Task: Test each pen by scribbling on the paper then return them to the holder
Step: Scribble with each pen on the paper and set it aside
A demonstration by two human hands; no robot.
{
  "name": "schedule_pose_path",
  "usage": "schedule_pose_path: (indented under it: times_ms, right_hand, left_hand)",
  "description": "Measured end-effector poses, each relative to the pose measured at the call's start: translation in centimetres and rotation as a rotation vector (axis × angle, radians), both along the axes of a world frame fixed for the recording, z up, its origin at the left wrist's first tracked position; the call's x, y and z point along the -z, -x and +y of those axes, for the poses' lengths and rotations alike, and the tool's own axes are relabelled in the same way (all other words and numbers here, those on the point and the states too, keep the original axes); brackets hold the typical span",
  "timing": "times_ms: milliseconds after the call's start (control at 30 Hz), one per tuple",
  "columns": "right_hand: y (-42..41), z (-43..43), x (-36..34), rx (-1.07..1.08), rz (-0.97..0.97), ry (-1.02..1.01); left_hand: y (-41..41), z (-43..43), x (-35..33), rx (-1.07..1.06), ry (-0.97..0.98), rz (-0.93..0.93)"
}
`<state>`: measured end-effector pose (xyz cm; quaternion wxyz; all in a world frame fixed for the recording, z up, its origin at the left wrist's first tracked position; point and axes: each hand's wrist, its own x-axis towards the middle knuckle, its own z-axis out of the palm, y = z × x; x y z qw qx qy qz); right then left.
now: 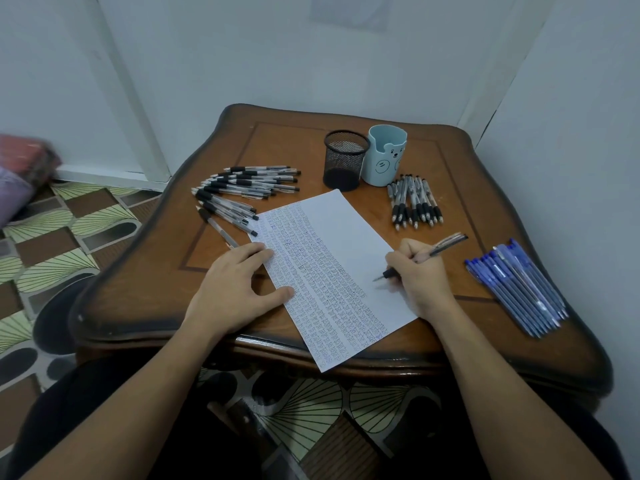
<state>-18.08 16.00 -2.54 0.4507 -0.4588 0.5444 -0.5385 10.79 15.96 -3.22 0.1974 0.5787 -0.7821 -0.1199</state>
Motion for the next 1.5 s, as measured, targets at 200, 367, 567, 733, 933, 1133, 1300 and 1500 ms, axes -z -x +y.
schedule_pose_path:
  times_ms: [200, 367, 567, 733, 933, 1133, 1300, 1500]
  right_hand:
    - [-0.4, 0.1, -1.3, 0.042, -0.164, -0.075]
    - [-0.8, 0.0, -1.8, 0.048, -0.029, -0.131]
    - [-1.6, 0.0, -2.4, 0.069, 0.013, -0.081]
    - [-2.0, -1.0, -2.7, 0.065, 0.121, -0.206]
    - [-0.7, -5.1, -4.7, 0.142, 0.419, -0.217]
    - [2.5, -9.9, -6.3, 0.214, 0.819, -0.223]
    - [4.2, -12.3, -6.0, 0.208, 0.962, -0.295]
    - [4.1, -12.3, -5.1, 0.146, 1.076, -0.304]
  left_hand:
    - [0.0, 0.0, 0.0, 0.002, -0.002, -0.013]
    - [-0.1, 0.0, 0.0, 0.001, -0.015, -0.020]
    - [-0.2, 0.0, -0.1, 0.008, -0.024, -0.028]
    - [-0.2, 0.1, -0.1, 0.014, -0.027, -0.017]
    - [-0.2, 0.0, -0.3, 0.024, -0.024, -0.019]
    - [-0.3, -0.1, -0.2, 0.026, -0.002, -0.005]
    - [-0.4, -0.3, 0.2, 0.027, 0.005, -0.005]
    - [-0.3, -0.2, 0.2, 0.022, 0.013, 0.008]
